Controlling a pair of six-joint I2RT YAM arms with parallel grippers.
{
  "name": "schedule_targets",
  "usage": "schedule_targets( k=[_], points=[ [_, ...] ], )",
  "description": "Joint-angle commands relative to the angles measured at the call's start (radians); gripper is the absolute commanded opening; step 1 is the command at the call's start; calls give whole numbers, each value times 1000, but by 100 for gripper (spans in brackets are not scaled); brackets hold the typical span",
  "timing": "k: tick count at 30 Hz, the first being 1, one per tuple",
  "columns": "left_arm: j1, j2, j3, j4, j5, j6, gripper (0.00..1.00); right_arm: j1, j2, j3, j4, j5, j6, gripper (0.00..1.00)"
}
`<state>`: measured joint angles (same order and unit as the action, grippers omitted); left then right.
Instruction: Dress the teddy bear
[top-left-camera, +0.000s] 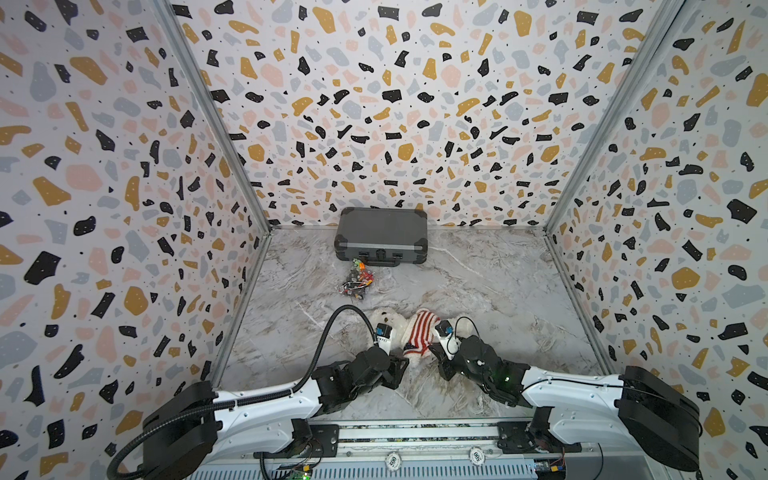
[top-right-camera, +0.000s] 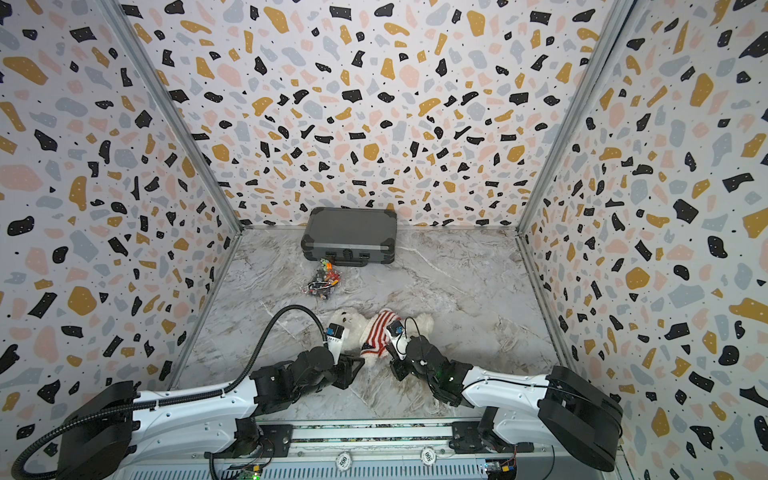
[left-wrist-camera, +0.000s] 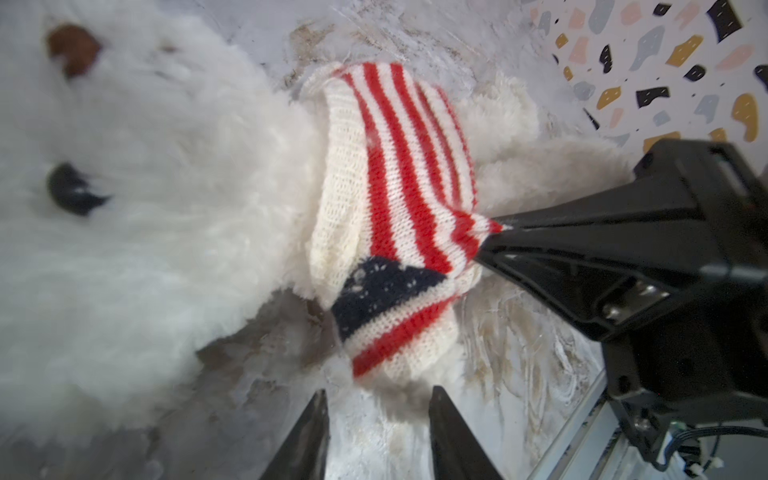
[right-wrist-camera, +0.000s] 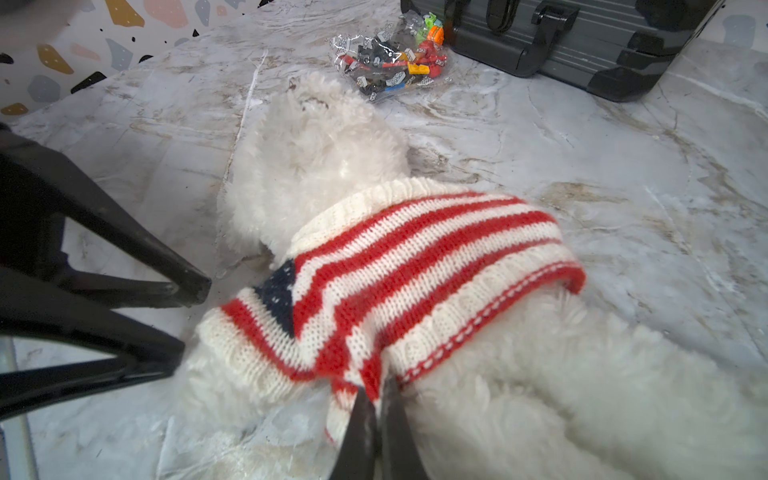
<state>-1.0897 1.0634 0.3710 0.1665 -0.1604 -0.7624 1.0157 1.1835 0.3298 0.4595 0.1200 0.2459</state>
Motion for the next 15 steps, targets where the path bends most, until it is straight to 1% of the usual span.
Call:
schedule_targets(
  k=[1, 6, 8, 10, 11, 15],
  points=[
    [-19, 28, 4, 69, 8, -51, 41, 14, 6, 30, 30, 3, 21, 0],
    [-49, 61, 1, 37, -40, -96, 48, 20, 11, 26, 35, 12, 26, 0],
    [-63, 62, -9, 31, -71, -114, 48, 21, 11, 22, 40, 15, 28, 0],
    [-69, 61, -30, 62, -77, -115, 48, 21, 14, 20, 45, 12, 28, 0],
    [-69, 63, -39, 78, -77, -147, 48, 21, 16, 20, 46, 11, 29, 0],
    [-72, 101, -25, 137, -68, -138, 43, 23, 18, 22, 46, 12, 28, 0]
  ],
)
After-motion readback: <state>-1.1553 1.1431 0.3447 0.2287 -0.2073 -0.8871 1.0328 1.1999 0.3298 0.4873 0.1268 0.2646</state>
